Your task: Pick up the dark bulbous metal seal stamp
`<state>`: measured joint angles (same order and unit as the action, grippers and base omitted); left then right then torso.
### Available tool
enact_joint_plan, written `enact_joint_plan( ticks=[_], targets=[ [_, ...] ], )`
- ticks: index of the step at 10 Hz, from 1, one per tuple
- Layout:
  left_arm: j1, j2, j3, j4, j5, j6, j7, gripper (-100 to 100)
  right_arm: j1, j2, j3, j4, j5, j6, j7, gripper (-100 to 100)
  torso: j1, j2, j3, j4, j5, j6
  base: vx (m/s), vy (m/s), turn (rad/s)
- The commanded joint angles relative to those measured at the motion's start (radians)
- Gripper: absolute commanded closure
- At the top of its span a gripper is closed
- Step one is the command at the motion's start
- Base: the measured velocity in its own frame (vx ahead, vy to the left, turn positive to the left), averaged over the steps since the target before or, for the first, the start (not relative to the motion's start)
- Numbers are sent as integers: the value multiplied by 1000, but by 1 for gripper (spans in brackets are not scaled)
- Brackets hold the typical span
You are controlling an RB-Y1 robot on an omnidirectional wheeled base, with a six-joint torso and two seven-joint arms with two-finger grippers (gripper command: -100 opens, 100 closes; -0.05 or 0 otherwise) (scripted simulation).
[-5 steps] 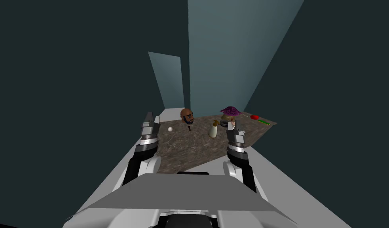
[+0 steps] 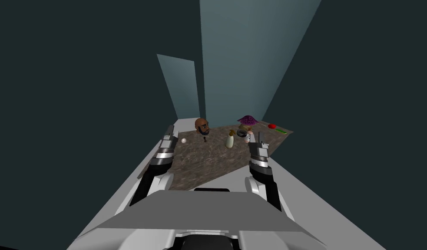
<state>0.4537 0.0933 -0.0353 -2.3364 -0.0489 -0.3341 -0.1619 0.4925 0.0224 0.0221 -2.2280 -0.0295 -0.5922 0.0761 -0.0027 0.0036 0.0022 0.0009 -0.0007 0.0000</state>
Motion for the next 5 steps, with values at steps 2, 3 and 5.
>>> enact_joint_plan(
  ticks=[2,3,5],
  targets=[
    [-5,77,8,24,17,71,-22,-100,0,0,0,0,0,0,0,0,0,-1,-1,0,0,0,-23,-46,-152],
    [-5,81,8,24,17,71,-22,-100,0,0,0,0,0,0,0,0,0,-2,-1,-1,0,0,-13,-45,-66],
    [-11,148,23,58,39,132,-43,-100,0,0,0,0,0,0,0,0,0,-2,-1,-1,0,0,-16,-57,-172]
  ],
)
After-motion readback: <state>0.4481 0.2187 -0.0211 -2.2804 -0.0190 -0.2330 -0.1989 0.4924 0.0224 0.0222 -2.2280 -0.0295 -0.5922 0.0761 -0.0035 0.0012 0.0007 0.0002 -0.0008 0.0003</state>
